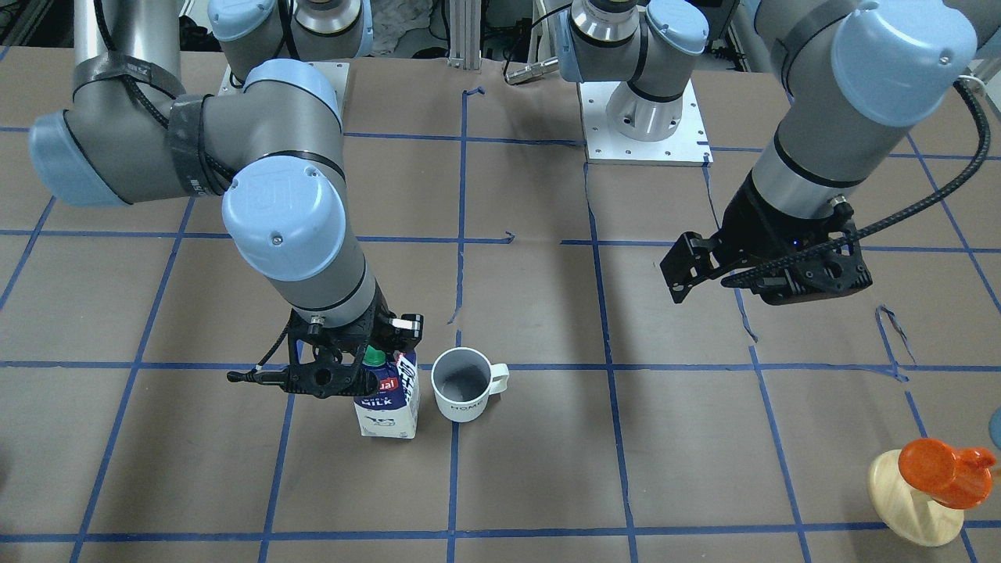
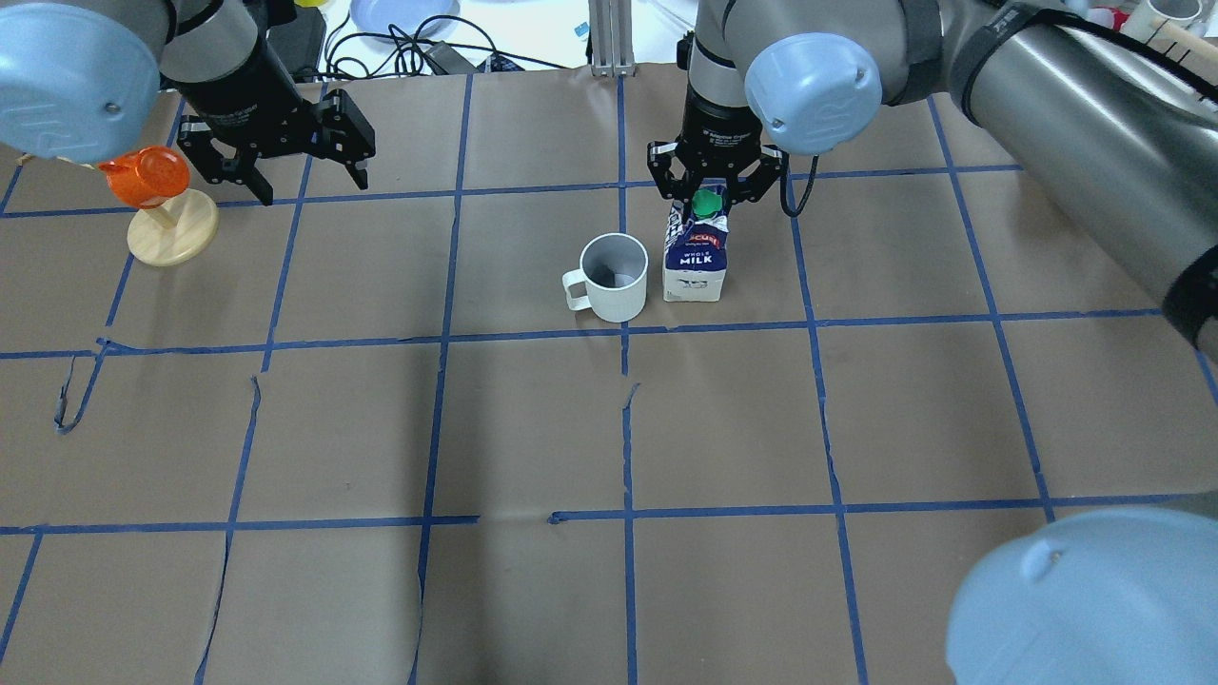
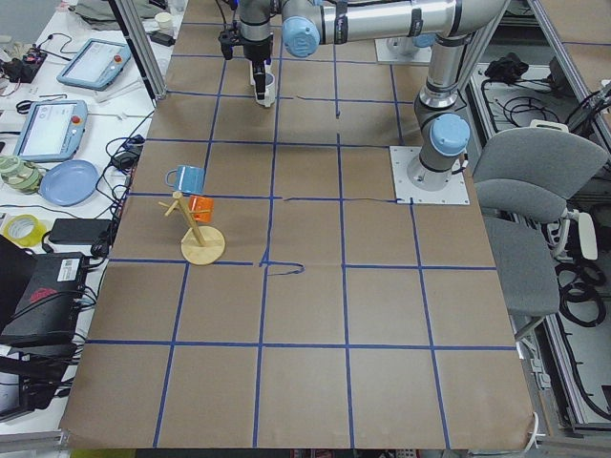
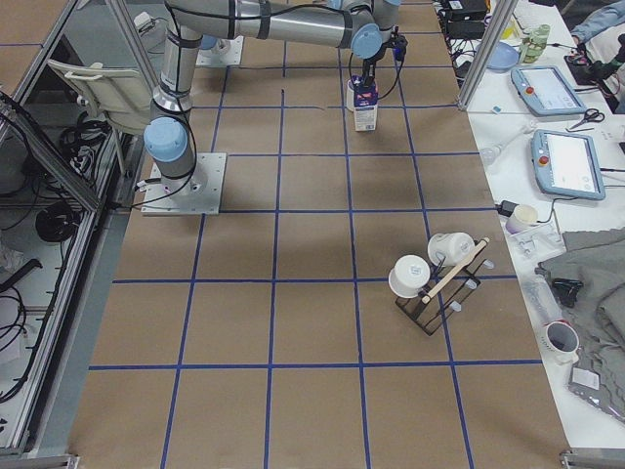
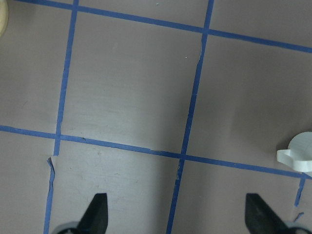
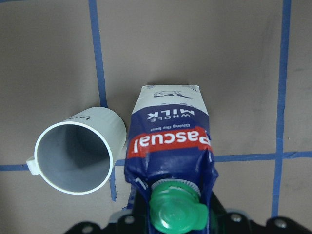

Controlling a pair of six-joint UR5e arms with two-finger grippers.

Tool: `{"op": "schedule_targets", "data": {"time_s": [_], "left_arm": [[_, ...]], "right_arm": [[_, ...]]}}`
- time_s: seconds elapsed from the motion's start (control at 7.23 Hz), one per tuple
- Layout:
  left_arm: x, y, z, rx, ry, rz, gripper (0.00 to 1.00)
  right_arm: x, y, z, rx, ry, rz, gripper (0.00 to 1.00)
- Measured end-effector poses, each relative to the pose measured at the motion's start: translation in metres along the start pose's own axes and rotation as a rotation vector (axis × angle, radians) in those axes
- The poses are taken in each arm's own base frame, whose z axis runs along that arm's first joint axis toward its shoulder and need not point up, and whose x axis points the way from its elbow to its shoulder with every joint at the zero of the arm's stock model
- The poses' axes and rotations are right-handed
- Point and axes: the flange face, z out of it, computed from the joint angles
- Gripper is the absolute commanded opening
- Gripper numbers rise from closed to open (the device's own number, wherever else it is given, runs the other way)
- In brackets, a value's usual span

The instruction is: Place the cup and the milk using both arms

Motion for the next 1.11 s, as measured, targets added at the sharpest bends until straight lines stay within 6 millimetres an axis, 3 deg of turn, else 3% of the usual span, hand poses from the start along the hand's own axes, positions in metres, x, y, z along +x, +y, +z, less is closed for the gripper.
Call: {"op": "schedule_targets", "data": {"time_s": [0.14, 0.55, 0.83, 1.11], "left_arm": [[0.0, 0.01, -0.002, -0.007, -0.001, 0.006, 1.0], [-0.002, 0.036, -0.004, -0.015, -0.008, 0.011, 1.0], [-0.005, 0.038, -0.006, -0.012, -0.01, 0.005, 1.0], [-0.006, 0.038, -0.007, -0.009, -0.012, 0.005, 1.0]], "right_arm": [[-0.001, 0.001, 0.001, -0.004, 0.004, -0.005, 1.0], [0.0, 0.003, -0.004, 0.01, 0.049, -0.026, 1.0], [0.02, 0.016, -0.051, 0.081, 0.108, -0.037, 1.0], [0.058, 0.049, -0.114, 0.09, 0.124, -0.021, 1.0]]}}
